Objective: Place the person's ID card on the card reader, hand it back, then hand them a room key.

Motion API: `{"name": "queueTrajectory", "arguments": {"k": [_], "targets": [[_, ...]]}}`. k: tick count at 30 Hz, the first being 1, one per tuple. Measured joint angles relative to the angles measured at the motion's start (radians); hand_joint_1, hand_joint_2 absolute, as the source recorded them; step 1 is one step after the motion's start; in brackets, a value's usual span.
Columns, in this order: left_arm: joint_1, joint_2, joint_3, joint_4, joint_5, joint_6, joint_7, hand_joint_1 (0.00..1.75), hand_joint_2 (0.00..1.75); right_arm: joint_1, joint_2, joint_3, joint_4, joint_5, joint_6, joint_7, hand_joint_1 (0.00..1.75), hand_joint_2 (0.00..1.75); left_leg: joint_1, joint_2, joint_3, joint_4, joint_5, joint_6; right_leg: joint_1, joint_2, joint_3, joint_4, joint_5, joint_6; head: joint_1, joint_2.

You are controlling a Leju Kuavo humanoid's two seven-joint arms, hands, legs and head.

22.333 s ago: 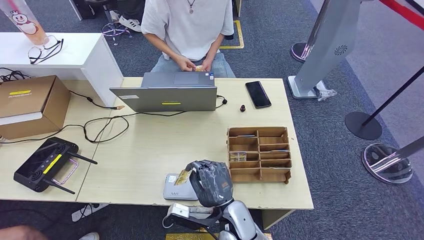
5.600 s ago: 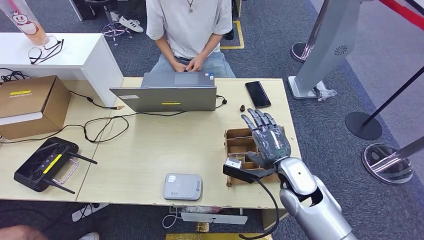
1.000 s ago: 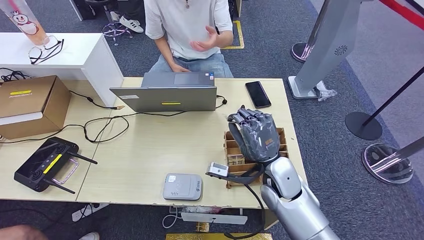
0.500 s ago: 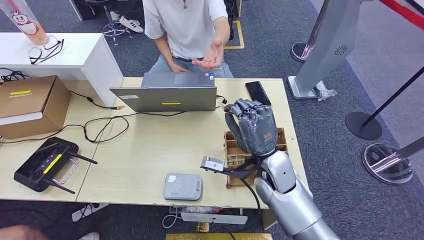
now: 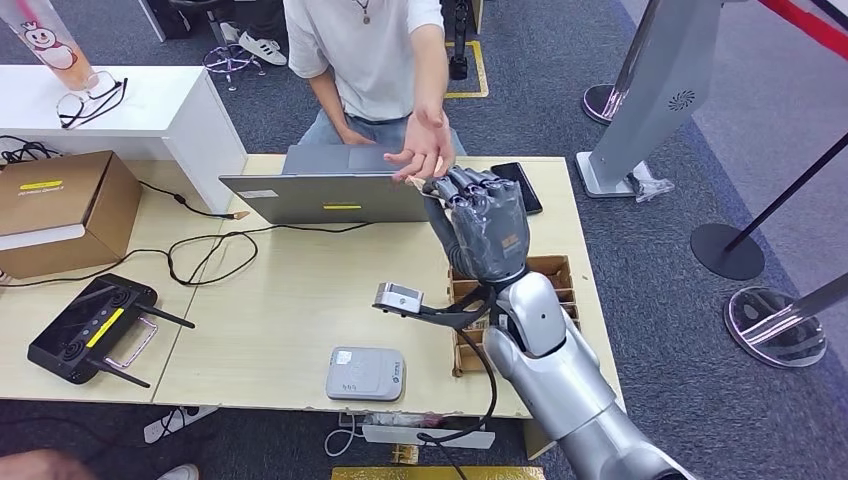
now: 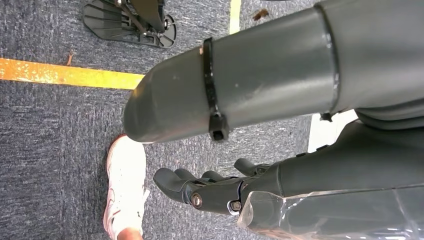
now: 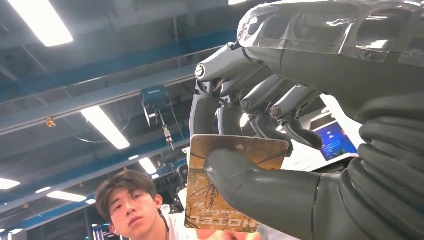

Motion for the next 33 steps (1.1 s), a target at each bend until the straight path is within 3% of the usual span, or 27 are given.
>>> {"name": "queueTrajectory", "arguments": {"k": [23,24,28,33], "targets": [[-0.014,-0.001,-0.009,0.000,-0.018,-0.010,0.013,0.00,0.00,-0.096,0.108,0.020,0.235,0.009,-0.001,-0.001,1.72,1.75,0.000,0.000,0.000,0.000,0.000,0.000,0.000,0.000,0.000,0.000,0.000,0.000,0.000,0.000],[-0.014,-0.001,-0.009,0.000,-0.018,-0.010,0.013,0.00,0.00,-0.099,0.110,0.021,0.243,0.011,-0.002,-0.001,1.64,1.75,0.000,0.000,0.000,0.000,0.000,0.000,0.000,0.000,0.000,0.000,0.000,0.000,0.000,0.000],[-0.014,-0.001,-0.009,0.000,-0.016,-0.010,0.014,0.00,0.00,-0.106,0.115,0.027,0.266,0.011,-0.001,0.002,0.01,1.75,0.000,0.000,0.000,0.000,0.000,0.000,0.000,0.000,0.000,0.000,0.000,0.000,0.000,0.000],[-0.014,-0.001,-0.009,0.000,-0.012,-0.010,0.016,0.00,0.00,-0.111,0.123,0.033,0.288,0.007,-0.002,0.007,0.00,1.75,0.000,0.000,0.000,0.000,0.000,0.000,0.000,0.000,0.000,0.000,0.000,0.000,0.000,0.000]]}}
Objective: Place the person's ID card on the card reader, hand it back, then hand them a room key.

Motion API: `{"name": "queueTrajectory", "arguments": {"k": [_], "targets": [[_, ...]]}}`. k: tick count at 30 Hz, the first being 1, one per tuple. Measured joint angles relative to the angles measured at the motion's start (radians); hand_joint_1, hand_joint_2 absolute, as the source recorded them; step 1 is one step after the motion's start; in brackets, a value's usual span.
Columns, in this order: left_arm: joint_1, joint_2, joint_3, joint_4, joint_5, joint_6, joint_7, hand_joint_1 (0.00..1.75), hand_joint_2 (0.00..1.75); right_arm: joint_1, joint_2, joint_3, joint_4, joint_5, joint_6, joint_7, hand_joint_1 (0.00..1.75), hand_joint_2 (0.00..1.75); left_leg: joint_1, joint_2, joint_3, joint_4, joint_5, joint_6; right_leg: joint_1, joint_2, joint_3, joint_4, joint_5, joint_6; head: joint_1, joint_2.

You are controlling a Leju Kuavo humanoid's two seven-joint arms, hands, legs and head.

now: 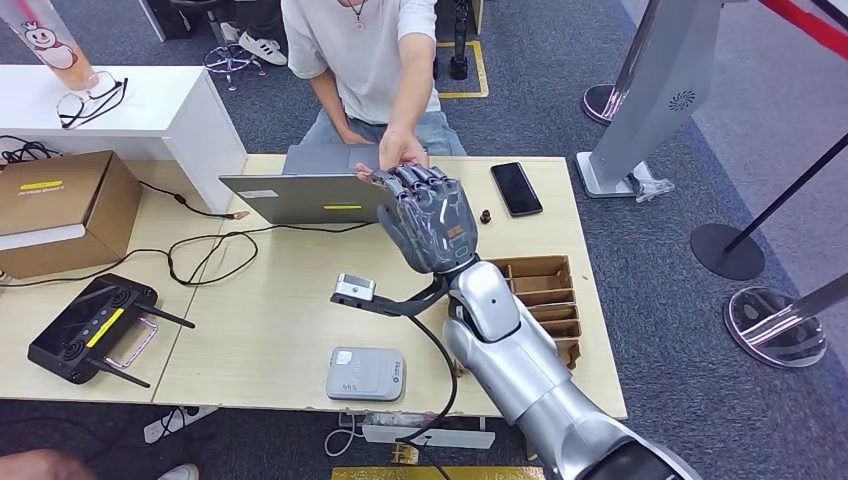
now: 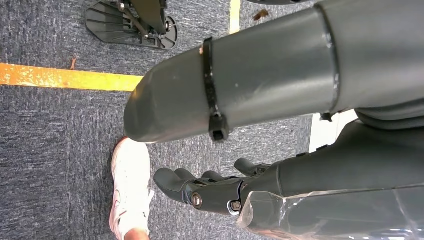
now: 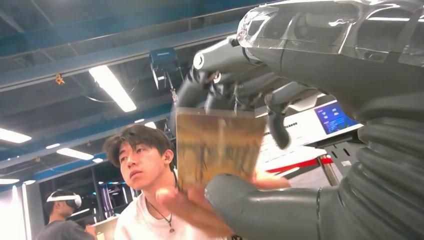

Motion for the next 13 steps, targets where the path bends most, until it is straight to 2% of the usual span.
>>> {"name": "queueTrajectory", "arguments": {"k": [4,8,13], "targets": [[0.000,0.000,0.000,0.000,0.004,0.001,0.000,0.00,0.00,-0.003,0.004,0.002,0.008,-0.026,-0.001,-0.009,0.00,1.75,0.000,0.000,0.000,0.000,0.000,0.000,0.000,0.000,0.000,0.000,0.000,0.000,0.000,0.000],[0.000,0.000,0.000,0.000,0.009,0.003,0.000,0.00,0.00,-0.005,0.006,0.005,0.009,-0.053,0.000,-0.014,0.00,0.00,0.000,0.000,0.000,0.000,0.000,0.000,0.000,0.000,0.000,0.000,0.000,0.000,0.000,0.000],[0.001,0.000,0.000,0.000,0.015,0.006,-0.006,0.00,0.00,-0.005,0.006,0.012,-0.001,-0.092,0.004,-0.021,0.00,0.00,0.000,0.000,0.000,0.000,0.000,0.000,0.000,0.000,0.000,0.000,0.000,0.000,0.000,0.000]]}}
